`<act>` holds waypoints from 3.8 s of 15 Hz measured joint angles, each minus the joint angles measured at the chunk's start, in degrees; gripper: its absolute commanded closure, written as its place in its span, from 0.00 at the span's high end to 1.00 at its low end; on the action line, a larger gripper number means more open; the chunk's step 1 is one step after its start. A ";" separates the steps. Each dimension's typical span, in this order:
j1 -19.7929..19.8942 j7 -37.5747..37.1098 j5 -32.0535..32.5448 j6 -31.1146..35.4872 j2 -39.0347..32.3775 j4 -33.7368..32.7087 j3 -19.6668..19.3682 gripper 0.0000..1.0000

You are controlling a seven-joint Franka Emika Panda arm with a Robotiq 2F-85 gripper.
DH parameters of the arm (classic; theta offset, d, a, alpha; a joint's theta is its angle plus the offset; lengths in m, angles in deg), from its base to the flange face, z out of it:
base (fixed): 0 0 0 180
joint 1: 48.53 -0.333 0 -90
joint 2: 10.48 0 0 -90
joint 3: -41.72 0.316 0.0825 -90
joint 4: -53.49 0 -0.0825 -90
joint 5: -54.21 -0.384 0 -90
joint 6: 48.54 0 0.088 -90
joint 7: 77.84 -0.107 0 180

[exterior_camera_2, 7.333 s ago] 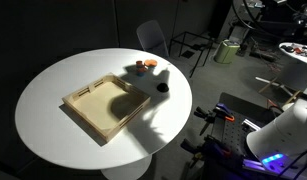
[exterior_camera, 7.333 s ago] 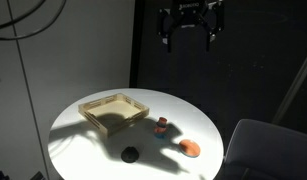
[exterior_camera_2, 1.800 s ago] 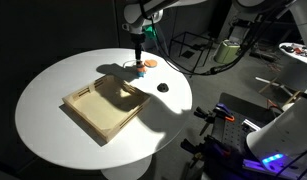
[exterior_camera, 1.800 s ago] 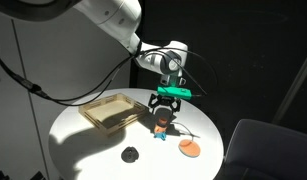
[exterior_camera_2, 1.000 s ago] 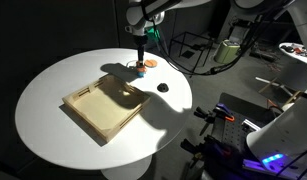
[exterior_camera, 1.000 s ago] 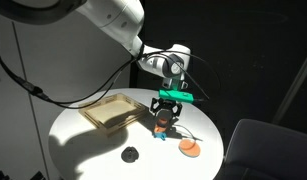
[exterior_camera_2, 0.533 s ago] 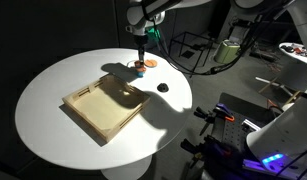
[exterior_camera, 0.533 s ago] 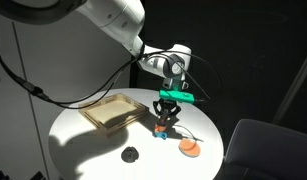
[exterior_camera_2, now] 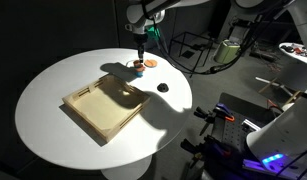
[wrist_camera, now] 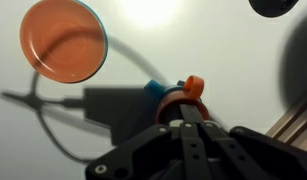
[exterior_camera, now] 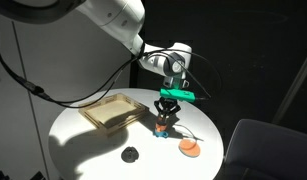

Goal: Put the small blue cup and small orange cup in the box

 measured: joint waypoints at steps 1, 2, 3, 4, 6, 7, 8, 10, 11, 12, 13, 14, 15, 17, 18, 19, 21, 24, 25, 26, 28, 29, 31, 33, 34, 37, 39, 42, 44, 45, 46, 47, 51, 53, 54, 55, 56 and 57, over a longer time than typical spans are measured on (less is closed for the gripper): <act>0.00 0.00 0.00 0.00 0.05 -0.14 0.04 0.00; 0.00 0.00 0.00 0.00 0.12 -0.23 0.07 0.13; 0.00 0.00 0.00 0.00 0.18 -0.34 0.11 0.28; 0.00 0.00 0.00 0.00 0.24 -0.48 0.13 0.33; -0.01 0.00 0.00 0.00 0.30 -0.71 0.14 0.48; -0.01 0.00 0.00 0.00 0.30 -0.80 0.14 0.57; -0.01 0.00 0.00 0.00 0.30 -0.86 0.14 0.66; -0.01 0.00 0.00 0.00 0.30 -0.90 0.14 0.81; -0.01 0.00 0.00 0.00 0.30 -0.91 0.14 0.88; -0.01 0.00 0.00 0.00 0.30 -0.91 0.14 0.96; -0.01 0.00 0.00 0.00 0.30 -0.91 0.14 1.00; -0.01 0.01 0.00 0.00 0.30 -0.91 0.14 1.00; -0.01 0.04 0.00 0.00 0.30 -0.92 0.14 1.00; -0.01 0.26 0.00 0.00 0.30 -1.08 0.17 1.00; -0.01 0.50 0.00 0.00 0.29 -1.25 0.21 1.00; -0.01 0.72 0.00 0.00 0.29 -1.43 0.25 1.00; -0.04 0.91 0.00 0.00 0.24 -1.82 0.33 1.00; -0.19 0.95 0.00 0.00 -0.06 -2.63 0.43 1.00; -0.27 0.95 0.00 0.00 -0.20 -2.91 0.44 1.00; -0.35 0.96 0.00 0.00 -0.33 -3.13 0.45 1.00; -0.54 0.96 0.00 -0.01 -0.66 -3.47 0.45 1.00; -0.61 0.96 0.00 -0.01 -0.84 -3.55 0.45 1.00; -0.67 0.96 0.00 -0.02 -1.28 -3.63 0.45 1.00; -0.66 0.96 0.00 -0.02 -1.84 -3.70 0.44 1.00; -0.65 0.96 0.00 -0.02 -2.10 -3.73 0.42 1.00; -0.59 0.96 0.00 -0.03 -2.74 -3.77 0.29 0.74; -0.51 0.96 0.00 -0.04 -3.03 -3.79 0.20 0.60; -0.47 0.96 0.00 -0.06 -3.13 -3.80 0.03 0.35; -0.46 0.96 0.00 -0.07 -3.13 -3.83 0.00 0.20; -0.46 0.96 0.00 -0.07 -3.13 -3.87 0.00 0.12; -0.46 0.96 0.00 -0.10 -3.12 -4.05 -0.01 0.09; -0.44 0.96 0.00 -0.17 -3.12 -4.27 -0.02 0.03; -0.33 0.96 0.00 -0.23 -3.13 -4.72 -0.03 0.01; -0.26 0.96 0.00 -0.23 -3.13 -4.78 -0.03 0.01; -0.25 0.96 0.00 -0.23 -3.12 -4.84 -0.03 0.04; -0.25 0.96 0.00 -0.23 -3.12 -4.93 -0.03 0.27; -0.25 0.96 0.00 -0.23 -3.12 -5.03 -0.03 0.29; -0.25 0.96 0.00 -0.23 -3.10 -5.13 -0.03 0.30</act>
